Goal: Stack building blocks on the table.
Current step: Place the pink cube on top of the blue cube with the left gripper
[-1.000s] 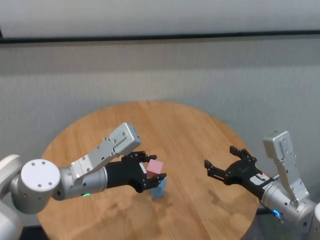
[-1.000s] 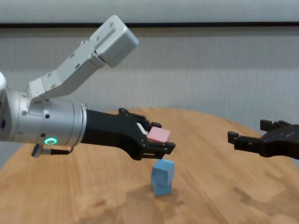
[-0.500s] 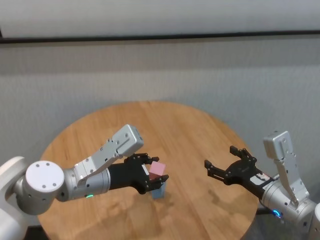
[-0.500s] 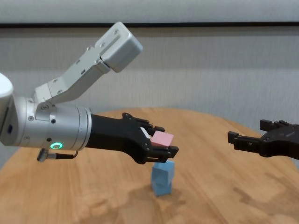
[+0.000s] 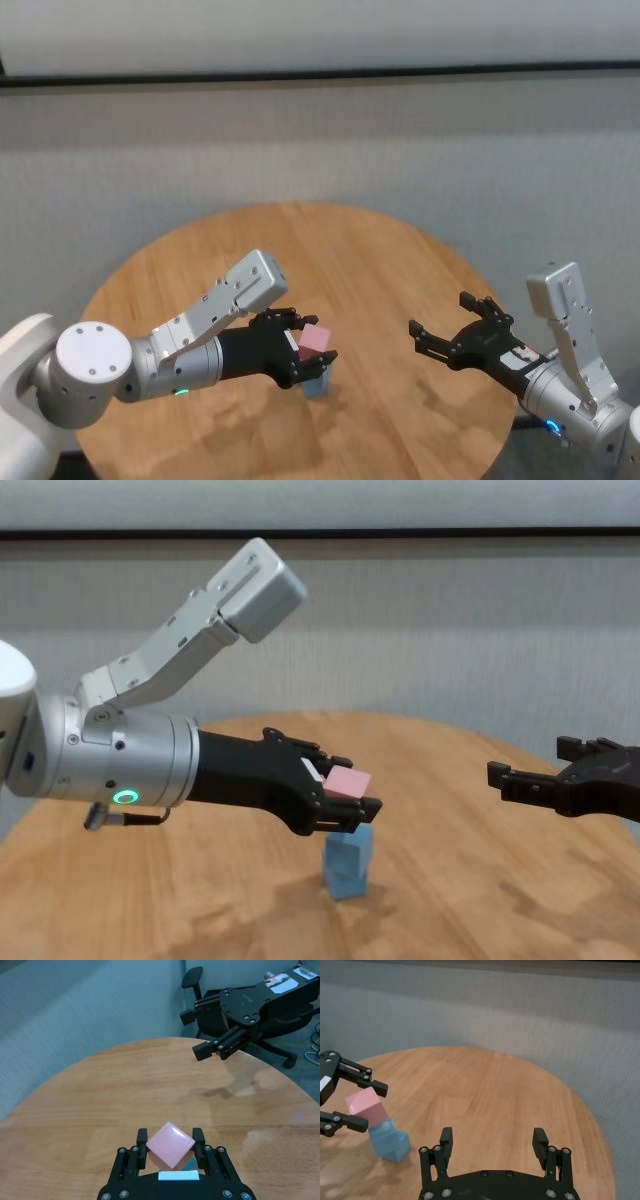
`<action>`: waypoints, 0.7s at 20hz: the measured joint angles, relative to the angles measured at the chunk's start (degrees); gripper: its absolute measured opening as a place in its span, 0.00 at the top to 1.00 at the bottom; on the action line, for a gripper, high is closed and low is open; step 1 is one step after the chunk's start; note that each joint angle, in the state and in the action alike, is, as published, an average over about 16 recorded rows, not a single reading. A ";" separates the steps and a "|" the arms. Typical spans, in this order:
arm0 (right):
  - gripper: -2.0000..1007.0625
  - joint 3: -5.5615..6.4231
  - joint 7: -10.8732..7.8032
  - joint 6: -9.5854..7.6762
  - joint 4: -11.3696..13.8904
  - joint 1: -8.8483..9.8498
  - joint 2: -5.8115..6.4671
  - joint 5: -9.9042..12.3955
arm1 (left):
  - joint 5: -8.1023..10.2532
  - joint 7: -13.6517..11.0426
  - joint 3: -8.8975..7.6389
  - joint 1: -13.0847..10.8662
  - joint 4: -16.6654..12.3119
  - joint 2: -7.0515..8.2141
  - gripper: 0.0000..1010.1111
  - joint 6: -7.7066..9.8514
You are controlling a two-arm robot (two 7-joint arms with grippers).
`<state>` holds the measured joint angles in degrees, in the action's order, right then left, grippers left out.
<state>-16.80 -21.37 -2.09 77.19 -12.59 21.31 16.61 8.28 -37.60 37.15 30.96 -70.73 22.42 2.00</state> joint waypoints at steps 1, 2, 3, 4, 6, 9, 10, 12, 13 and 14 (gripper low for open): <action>0.00 0.00 0.00 0.00 0.00 0.00 0.00 0.00 | 0.00 -0.02 0.03 0.07 0.21 -0.09 0.44 -0.04; 0.00 0.00 0.00 0.00 0.00 0.00 0.00 0.00 | 0.00 -0.04 0.05 0.15 0.40 -0.18 0.44 -0.08; 0.00 0.00 0.00 0.00 0.00 0.00 0.00 0.00 | 0.00 -0.06 0.08 0.22 0.58 -0.26 0.44 -0.12; 0.00 0.00 0.00 0.00 0.00 0.00 0.00 0.00 | 0.00 -0.09 0.10 0.29 0.77 -0.34 0.44 -0.16; 0.00 0.00 0.00 0.00 0.00 0.00 0.00 0.00 | 0.01 -0.12 0.16 0.42 1.11 -0.50 0.44 -0.23; 0.00 0.00 0.00 0.00 0.00 0.00 0.00 0.00 | 0.01 -0.18 0.23 0.60 1.65 -0.76 0.44 -0.32; 0.00 0.00 0.00 0.00 0.00 0.00 0.00 0.00 | 0.01 -0.20 0.26 0.66 1.80 -0.84 0.44 -0.34; 0.00 0.00 0.00 0.00 0.00 0.00 0.00 0.00 | 0.00 -0.25 0.31 0.76 2.11 -0.99 0.44 -0.38; 0.00 0.00 0.00 0.00 0.00 0.00 0.00 0.00 | 0.00 -0.26 0.33 0.80 2.24 -1.06 0.44 -0.41; 0.00 0.00 0.00 0.00 0.00 0.00 0.00 0.00 | 0.00 -0.28 0.35 0.84 2.37 -1.12 0.44 -0.43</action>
<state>-16.79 -21.37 -2.09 77.19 -12.59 21.31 16.61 8.28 -37.88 37.50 31.80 -68.36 21.30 1.57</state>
